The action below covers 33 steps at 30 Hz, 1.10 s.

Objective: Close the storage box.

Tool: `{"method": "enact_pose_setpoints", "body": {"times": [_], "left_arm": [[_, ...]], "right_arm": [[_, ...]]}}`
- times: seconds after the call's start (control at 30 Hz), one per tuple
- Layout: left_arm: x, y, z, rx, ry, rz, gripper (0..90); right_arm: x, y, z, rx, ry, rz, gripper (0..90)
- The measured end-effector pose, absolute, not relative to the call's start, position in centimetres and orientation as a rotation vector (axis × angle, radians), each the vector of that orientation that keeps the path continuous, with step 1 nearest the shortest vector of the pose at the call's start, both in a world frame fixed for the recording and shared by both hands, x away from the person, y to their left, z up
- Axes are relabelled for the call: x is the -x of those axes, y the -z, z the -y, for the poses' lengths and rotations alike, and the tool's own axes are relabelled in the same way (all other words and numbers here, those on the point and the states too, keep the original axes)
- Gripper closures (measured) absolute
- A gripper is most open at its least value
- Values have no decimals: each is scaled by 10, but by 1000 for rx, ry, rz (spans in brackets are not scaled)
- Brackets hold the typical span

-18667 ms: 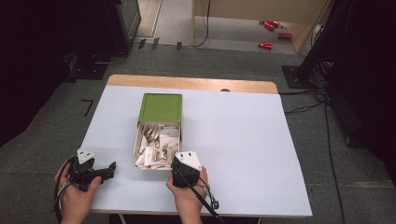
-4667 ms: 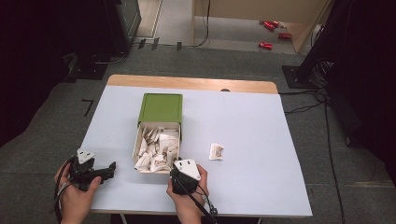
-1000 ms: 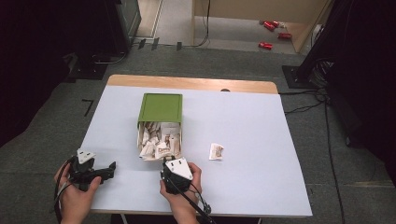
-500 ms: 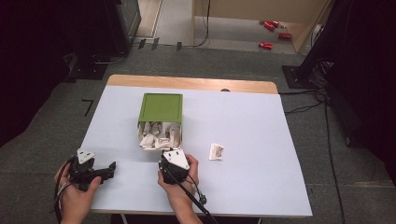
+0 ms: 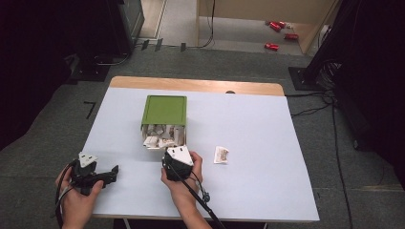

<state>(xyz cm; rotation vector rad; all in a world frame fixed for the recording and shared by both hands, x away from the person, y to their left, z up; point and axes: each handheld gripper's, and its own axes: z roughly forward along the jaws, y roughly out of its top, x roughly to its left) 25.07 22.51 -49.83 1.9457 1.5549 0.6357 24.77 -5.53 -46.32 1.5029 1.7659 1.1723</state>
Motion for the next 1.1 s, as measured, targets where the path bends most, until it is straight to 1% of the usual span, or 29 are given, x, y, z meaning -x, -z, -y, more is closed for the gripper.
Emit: {"method": "enact_pose_setpoints", "body": {"times": [0.6,0.67,0.7,0.73,0.87,0.9,0.93,0.97,1.0,1.03,1.07,1.1], "left_arm": [[-251,498,-225,-1947,-635,-1555,0],[-251,498,-225,-1947,-636,-1555,0],[-251,498,-225,-1946,-635,-1555,0],[-251,498,-225,-1946,-635,-1555,0],[-251,498,-225,-1945,-635,-1555,0],[-251,498,-225,-1943,-635,-1556,0],[-251,498,-225,-1943,-635,-1556,0],[-251,498,-225,-1943,-635,-1556,0],[-251,498,-225,-1943,-635,-1556,0],[-251,498,-225,-1946,-635,-1555,0],[-251,498,-225,-1946,-635,-1555,0],[-251,498,-225,-1946,-635,-1555,0]], "right_arm": [[-262,464,54,-1484,-1153,-1776,711],[-262,463,53,-1488,-1152,-1781,696],[-262,463,53,-1491,-1149,-1797,666],[-262,463,53,-1491,-1149,-1797,666],[-262,462,55,-1523,-1164,-1856,560],[-260,460,56,-1508,-1165,-1887,494],[-259,459,57,-1494,-1161,-1901,455],[-259,459,57,-1494,-1161,-1901,455],[-258,457,57,-1483,-1159,-1909,393],[-255,453,58,-1460,-1159,-1939,299],[-255,453,58,-1460,-1159,-1939,299],[-251,449,60,-1445,-1160,-1950,230]]}}
